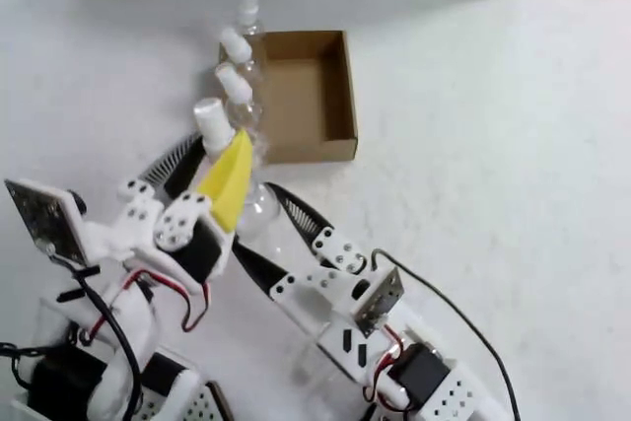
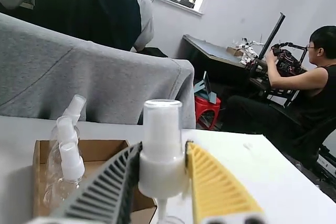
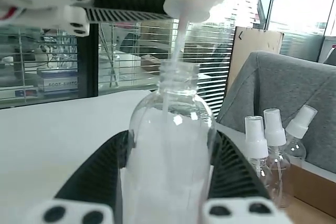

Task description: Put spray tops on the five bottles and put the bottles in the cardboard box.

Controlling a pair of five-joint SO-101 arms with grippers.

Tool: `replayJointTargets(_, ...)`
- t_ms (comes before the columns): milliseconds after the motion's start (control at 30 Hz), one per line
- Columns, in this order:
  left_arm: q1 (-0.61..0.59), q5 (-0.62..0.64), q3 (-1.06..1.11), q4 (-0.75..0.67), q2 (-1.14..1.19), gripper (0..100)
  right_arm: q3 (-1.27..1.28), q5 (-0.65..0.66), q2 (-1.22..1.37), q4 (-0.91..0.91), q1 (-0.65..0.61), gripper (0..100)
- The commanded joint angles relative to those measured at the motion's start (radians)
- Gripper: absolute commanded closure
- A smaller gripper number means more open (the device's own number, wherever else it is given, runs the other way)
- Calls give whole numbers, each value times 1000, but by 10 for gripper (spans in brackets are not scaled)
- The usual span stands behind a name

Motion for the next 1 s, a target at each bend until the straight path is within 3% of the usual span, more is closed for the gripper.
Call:
replayJointTargets(0,12,-6,40,-37,-65,978,9,3,-13,4,-1,982)
replayJointTargets(567,67,-5,284,-48,-332,978,9,2,-12,4,-2,982)
replayJointTargets(733,45,-5,364,-164,-349,978,9,2,-8,4,-2,982)
replayJointTargets(967,54,-5,367,-150,-349,977,9,3,-12,4,-2,982)
